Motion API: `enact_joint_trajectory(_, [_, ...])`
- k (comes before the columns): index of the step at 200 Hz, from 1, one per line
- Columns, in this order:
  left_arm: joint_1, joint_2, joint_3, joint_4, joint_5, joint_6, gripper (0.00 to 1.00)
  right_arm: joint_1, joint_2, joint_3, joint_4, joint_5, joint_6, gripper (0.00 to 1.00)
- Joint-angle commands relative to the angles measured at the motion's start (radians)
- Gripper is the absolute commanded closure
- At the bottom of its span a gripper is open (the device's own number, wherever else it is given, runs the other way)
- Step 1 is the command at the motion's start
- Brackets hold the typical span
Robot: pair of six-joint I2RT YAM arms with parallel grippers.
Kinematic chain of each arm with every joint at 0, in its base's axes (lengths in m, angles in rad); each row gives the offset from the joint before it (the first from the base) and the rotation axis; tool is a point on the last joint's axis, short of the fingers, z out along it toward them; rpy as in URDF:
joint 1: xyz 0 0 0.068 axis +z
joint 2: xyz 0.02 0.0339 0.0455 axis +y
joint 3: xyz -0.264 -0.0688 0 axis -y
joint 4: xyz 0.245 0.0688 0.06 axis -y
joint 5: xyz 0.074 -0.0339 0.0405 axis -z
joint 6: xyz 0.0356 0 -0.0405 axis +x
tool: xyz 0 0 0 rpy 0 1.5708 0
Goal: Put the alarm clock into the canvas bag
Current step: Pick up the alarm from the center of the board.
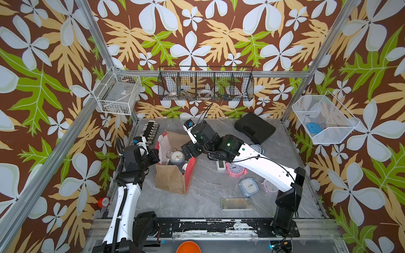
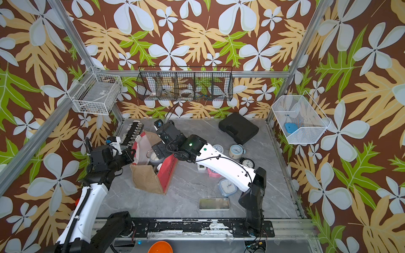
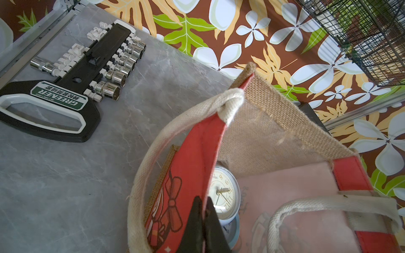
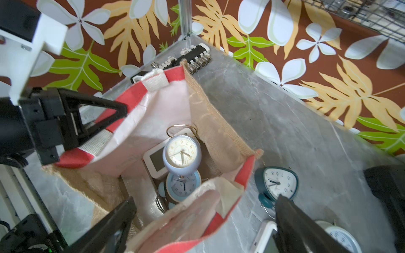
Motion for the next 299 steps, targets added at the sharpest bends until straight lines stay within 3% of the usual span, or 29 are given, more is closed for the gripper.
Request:
enact_joint_trajectory(1, [0.0, 0.002, -0.002, -0.006, 0.016, -0.003, 1.0, -0.007, -0.061, -0.074, 0.029, 0.069, 0.022, 0.01])
enact_joint_trajectory(99, [0.001, 0.009, 0.002, -0.006, 0.014, 0.001, 1.0, -0.055, -0.305, -0.446, 0.031, 0.125, 0.129, 0.01])
enact_joint_trajectory(166, [0.0, -0.011, 0.002, -0.003, 0.017, 0.001, 1.0, -0.091, -0.35, -0.679, 0.055, 0.066, 0.218, 0.02])
enact_joint_trajectory(222, [0.0, -0.016, -0.005, 0.007, 0.035, 0.001, 1.0, -0.196, -0.367, -0.869, 0.109, -0.021, 0.266, 0.02])
enact_joint_trajectory(253, [0.001, -0.006, -0.004, 0.006, 0.038, 0.003, 1.0, -0.268, -0.344, -0.899, 0.133, -0.054, 0.292, 0.03])
enact_joint_trajectory(272, [0.0, 0.0, -0.002, 0.006, 0.04, 0.003, 1.0, -0.278, -0.278, -0.835, 0.103, 0.006, 0.371, 0.05])
enact_joint_trajectory(299, [0.001, 0.004, -0.001, 0.001, 0.038, 0.005, 1.0, -0.277, -0.164, -0.751, 0.112, -0.003, 0.448, 0.09])
